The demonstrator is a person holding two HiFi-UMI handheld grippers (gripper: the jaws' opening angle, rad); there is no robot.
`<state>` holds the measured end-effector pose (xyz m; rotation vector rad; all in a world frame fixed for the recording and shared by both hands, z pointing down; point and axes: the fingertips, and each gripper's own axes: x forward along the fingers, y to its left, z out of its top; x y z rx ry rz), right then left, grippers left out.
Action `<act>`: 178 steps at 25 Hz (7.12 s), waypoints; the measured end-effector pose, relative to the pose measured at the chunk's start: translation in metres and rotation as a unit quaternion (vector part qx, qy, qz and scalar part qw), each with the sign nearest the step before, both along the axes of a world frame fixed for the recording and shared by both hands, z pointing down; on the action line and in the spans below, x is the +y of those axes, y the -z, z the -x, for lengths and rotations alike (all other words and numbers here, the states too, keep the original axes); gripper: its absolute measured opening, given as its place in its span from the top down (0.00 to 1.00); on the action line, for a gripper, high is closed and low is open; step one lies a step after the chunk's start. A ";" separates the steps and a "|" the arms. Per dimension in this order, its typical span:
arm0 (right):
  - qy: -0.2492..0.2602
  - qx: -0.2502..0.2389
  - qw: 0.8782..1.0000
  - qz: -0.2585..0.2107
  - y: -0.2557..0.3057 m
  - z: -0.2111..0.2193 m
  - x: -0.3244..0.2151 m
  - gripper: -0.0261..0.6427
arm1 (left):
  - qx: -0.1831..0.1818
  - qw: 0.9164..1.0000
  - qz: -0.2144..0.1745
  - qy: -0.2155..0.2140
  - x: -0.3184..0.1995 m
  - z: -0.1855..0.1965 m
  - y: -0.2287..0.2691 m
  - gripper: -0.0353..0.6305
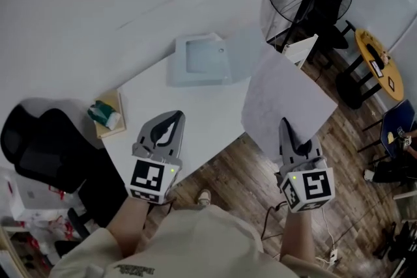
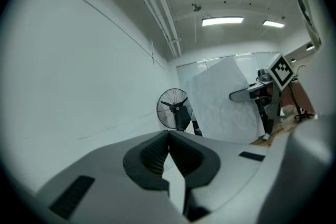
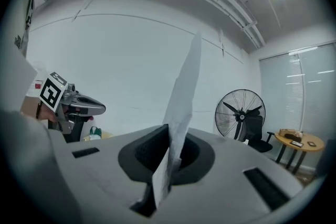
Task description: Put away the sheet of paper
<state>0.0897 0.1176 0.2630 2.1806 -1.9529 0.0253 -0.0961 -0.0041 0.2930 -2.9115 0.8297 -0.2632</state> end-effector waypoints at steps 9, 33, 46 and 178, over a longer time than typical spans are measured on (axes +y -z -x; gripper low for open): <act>-0.001 0.013 1.000 -0.004 0.004 0.009 -0.025 0.93 | 0.022 1.000 0.001 0.008 -0.033 0.008 0.001 0.92; 0.046 -0.018 0.999 0.007 -0.028 -0.069 -0.125 0.93 | -0.006 0.998 0.015 0.064 -0.104 -0.051 -0.031 0.92; 0.146 -0.057 0.984 0.079 -0.086 -0.149 -0.253 0.93 | -0.046 0.983 0.051 0.172 -0.181 -0.106 -0.055 0.92; 0.250 -0.286 0.839 0.390 -0.417 -0.043 -0.541 0.93 | -0.182 0.907 0.303 0.229 -0.305 -0.138 -0.345 0.92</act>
